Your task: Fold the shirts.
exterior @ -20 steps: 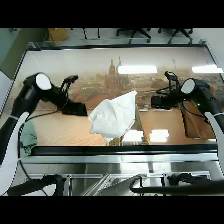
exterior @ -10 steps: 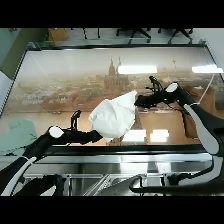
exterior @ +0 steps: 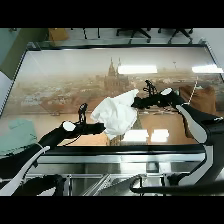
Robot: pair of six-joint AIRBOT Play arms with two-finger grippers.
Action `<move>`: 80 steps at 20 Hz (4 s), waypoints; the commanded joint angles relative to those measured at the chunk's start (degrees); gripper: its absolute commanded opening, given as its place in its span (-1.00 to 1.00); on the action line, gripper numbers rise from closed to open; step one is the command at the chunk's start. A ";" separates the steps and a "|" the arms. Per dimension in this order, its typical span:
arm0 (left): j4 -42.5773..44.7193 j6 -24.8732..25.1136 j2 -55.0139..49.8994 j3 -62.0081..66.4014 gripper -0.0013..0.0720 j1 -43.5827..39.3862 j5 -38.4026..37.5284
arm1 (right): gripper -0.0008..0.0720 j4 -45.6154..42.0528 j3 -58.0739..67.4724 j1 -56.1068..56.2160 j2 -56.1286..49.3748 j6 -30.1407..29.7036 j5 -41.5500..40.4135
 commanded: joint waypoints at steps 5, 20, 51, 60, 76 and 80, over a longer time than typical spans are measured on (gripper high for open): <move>7.61 3.30 5.77 13.66 -0.93 14.27 -21.05 | -0.93 6.03 8.02 -3.82 6.34 -5.25 5.95; 8.55 -3.91 31.85 50.42 -0.92 33.81 -50.56 | -0.93 3.82 11.69 -15.39 56.81 -9.81 5.97; 13.44 -3.13 -2.49 15.10 0.93 22.80 -47.21 | -0.93 0.85 -19.43 -12.52 17.44 -11.89 10.51; 6.99 -6.91 2.25 -2.43 0.94 4.07 -12.17 | -0.93 0.90 -19.43 -12.52 17.44 -12.31 10.54; 15.61 -5.77 3.13 32.30 -0.92 12.13 -38.86 | -0.93 4.13 -12.61 -18.01 29.62 -12.50 14.43; 15.56 -9.46 14.88 49.75 -0.92 16.98 -48.11 | -0.93 10.75 0.55 -22.05 44.00 -15.41 17.33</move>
